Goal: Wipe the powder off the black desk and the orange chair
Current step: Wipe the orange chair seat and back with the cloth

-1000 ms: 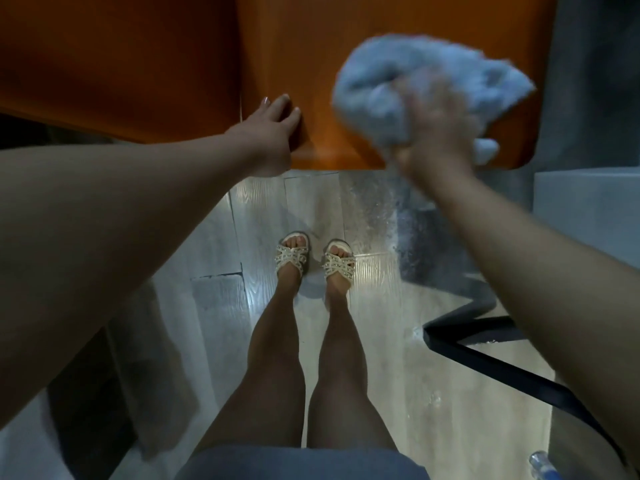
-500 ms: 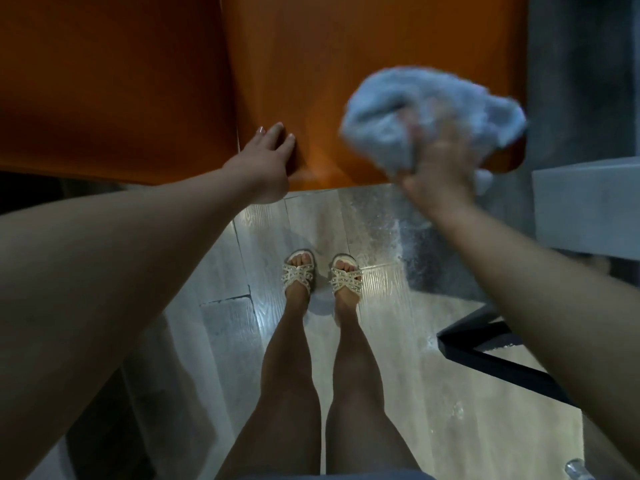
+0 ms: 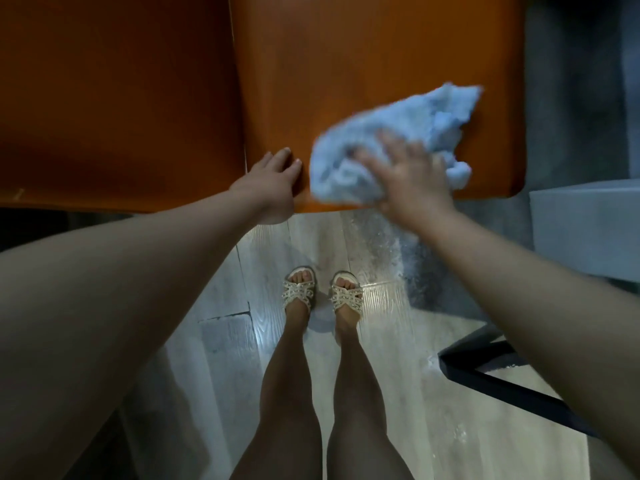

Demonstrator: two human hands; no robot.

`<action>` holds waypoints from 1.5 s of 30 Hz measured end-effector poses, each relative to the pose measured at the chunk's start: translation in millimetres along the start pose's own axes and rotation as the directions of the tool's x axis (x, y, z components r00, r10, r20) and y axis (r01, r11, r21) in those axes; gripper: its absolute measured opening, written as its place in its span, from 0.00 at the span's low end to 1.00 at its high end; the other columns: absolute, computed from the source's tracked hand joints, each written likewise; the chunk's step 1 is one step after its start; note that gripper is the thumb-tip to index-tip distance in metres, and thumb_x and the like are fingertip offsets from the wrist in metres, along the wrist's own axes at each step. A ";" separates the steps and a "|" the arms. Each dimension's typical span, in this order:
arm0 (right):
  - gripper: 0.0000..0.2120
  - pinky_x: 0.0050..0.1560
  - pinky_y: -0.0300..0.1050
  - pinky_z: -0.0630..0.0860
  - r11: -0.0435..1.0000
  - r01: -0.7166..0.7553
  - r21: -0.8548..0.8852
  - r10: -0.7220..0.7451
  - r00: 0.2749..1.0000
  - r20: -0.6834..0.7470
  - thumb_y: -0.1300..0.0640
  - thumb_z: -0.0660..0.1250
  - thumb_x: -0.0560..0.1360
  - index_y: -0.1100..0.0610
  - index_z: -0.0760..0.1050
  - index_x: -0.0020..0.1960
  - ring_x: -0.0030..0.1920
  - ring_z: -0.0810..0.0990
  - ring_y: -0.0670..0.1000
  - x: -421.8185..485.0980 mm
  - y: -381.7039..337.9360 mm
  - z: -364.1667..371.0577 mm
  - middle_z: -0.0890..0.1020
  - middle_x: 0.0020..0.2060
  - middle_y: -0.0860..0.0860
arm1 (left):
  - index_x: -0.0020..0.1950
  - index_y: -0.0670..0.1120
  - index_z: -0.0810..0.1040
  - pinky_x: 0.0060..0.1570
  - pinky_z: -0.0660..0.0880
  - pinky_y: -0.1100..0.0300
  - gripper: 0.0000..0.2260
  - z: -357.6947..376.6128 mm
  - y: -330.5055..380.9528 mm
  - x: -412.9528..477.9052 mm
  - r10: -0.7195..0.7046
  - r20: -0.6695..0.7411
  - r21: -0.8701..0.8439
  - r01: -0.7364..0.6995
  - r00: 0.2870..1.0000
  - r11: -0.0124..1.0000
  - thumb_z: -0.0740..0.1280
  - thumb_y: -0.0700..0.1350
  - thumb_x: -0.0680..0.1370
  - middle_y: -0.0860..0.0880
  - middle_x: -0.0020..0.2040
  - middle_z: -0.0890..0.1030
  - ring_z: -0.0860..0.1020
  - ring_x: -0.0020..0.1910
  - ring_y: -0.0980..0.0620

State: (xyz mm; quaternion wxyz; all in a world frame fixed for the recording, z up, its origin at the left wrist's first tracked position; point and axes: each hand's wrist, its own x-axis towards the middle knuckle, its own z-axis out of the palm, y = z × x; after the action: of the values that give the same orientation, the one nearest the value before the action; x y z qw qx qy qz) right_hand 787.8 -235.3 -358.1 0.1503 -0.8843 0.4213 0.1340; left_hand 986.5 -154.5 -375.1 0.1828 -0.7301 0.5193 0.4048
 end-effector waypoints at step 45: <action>0.32 0.64 0.61 0.64 0.885 -0.460 0.066 0.460 0.888 0.015 0.56 0.66 0.72 0.42 0.58 0.73 0.71 0.57 0.61 -28.1 103.6 2.8 0.54 0.75 0.50 | 0.77 0.55 0.45 0.73 0.46 0.47 0.32 26.2 51.7 0.0 0.119 -0.235 0.095 -0.099 0.965 0.991 0.57 0.42 0.78 0.49 0.78 0.45 0.44 0.77 0.45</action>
State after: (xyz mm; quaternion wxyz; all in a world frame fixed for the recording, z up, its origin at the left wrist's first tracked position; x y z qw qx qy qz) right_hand 689.0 -276.5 -366.3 0.1437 -0.7538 0.6231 0.1511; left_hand 929.1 -156.9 -383.0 0.1261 -0.7358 0.5932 0.3015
